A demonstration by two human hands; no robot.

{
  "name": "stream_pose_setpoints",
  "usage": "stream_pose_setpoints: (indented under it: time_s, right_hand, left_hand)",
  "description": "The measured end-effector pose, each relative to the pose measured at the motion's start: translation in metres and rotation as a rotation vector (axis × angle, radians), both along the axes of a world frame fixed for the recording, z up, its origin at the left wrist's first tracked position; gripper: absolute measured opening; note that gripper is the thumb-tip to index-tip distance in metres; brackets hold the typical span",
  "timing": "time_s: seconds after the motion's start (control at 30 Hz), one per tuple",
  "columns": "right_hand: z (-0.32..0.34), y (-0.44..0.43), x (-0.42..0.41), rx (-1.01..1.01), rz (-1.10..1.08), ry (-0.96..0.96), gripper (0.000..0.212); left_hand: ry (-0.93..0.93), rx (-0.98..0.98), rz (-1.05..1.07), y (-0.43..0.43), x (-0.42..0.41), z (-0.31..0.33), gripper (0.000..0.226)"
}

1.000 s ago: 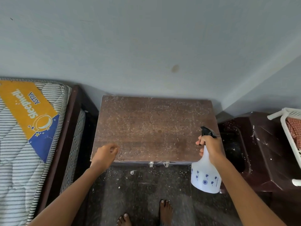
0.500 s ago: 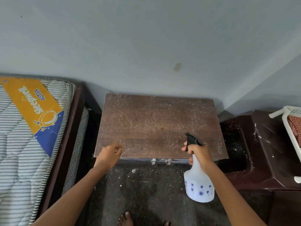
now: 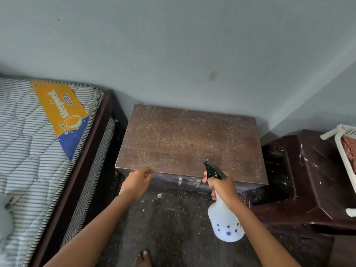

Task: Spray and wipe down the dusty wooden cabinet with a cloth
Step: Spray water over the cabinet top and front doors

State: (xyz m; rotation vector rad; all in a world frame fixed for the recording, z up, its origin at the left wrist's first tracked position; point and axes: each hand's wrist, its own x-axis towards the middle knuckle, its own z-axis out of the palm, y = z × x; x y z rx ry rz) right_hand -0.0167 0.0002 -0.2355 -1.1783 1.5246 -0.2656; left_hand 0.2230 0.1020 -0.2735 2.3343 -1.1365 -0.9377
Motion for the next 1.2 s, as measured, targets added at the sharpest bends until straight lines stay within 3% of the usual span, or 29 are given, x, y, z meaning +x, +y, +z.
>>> stream_pose_setpoints:
  time_s: [0.1, 0.23, 0.47, 0.87, 1.07, 1.2]
  right_hand:
    - [-0.011, 0.003, -0.010, -0.042, 0.048, -0.015, 0.022]
    - [-0.038, 0.009, -0.015, -0.134, 0.062, -0.082, 0.017]
    - [-0.113, 0.020, 0.000, -0.280, -0.001, -0.236, 0.008]
    - [-0.179, 0.048, 0.015, -0.505, 0.058, -0.312, 0.018]
    - [-0.200, 0.055, 0.020, -0.640, 0.107, -0.308, 0.020]
    - [-0.219, 0.066, 0.026, -0.626, 0.141, -0.301, 0.017]
  left_hand:
    - [-0.104, -0.041, -0.080, -0.006, -0.010, -0.009, 0.027]
    - [-0.441, -0.134, -0.251, -0.012, -0.021, -0.041, 0.036]
    - [-0.763, -0.204, -0.342, -0.007, -0.014, -0.150, 0.057]
    - [-0.927, -0.560, -0.184, -0.019, -0.009, -0.201, 0.057]
    - [-1.000, -0.689, -0.124, -0.024, -0.007, -0.209, 0.057]
    - [-1.011, -0.704, -0.130, -0.021, -0.006, -0.213, 0.057]
